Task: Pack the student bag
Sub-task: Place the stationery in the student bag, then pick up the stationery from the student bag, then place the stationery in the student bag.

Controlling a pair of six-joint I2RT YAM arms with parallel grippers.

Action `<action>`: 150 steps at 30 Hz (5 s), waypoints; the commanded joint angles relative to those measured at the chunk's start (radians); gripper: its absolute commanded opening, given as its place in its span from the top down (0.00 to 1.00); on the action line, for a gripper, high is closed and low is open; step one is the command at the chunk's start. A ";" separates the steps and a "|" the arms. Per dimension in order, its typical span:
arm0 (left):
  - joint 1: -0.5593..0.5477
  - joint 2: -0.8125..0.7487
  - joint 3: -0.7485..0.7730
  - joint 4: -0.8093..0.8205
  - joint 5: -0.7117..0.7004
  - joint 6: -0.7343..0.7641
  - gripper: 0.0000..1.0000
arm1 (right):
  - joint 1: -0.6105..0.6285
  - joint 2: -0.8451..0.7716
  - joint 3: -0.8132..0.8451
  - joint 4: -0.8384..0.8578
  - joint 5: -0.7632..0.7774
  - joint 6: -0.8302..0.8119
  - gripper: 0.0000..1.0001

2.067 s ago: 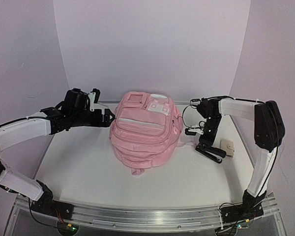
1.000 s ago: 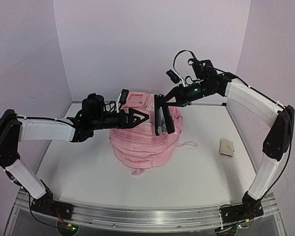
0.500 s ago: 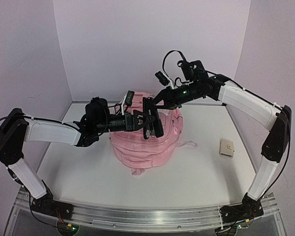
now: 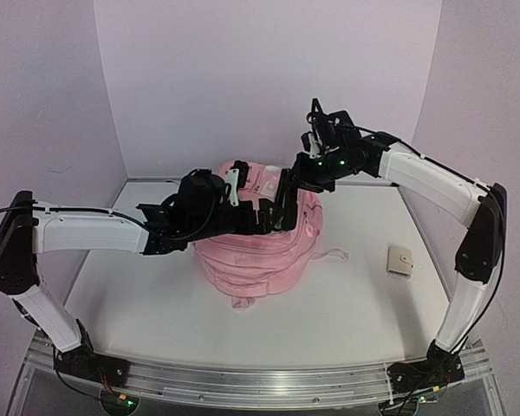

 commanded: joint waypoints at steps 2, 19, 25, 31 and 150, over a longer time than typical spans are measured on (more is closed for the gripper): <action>-0.067 0.100 0.186 -0.209 -0.229 0.097 0.00 | 0.017 0.012 0.065 -0.015 0.259 0.227 1.00; -0.123 0.414 0.550 -0.454 -0.543 0.179 0.07 | 0.020 0.047 0.031 -0.048 0.244 0.443 0.93; -0.125 0.490 0.646 -0.525 -0.569 0.205 0.24 | 0.020 0.048 0.016 -0.051 0.222 0.479 0.93; -0.126 0.486 0.652 -0.536 -0.577 0.202 0.55 | 0.020 0.046 0.011 -0.049 0.212 0.484 0.83; 0.069 -0.523 -0.169 -0.638 -0.432 -0.358 1.00 | 0.292 0.253 0.181 -0.061 0.382 -1.075 0.58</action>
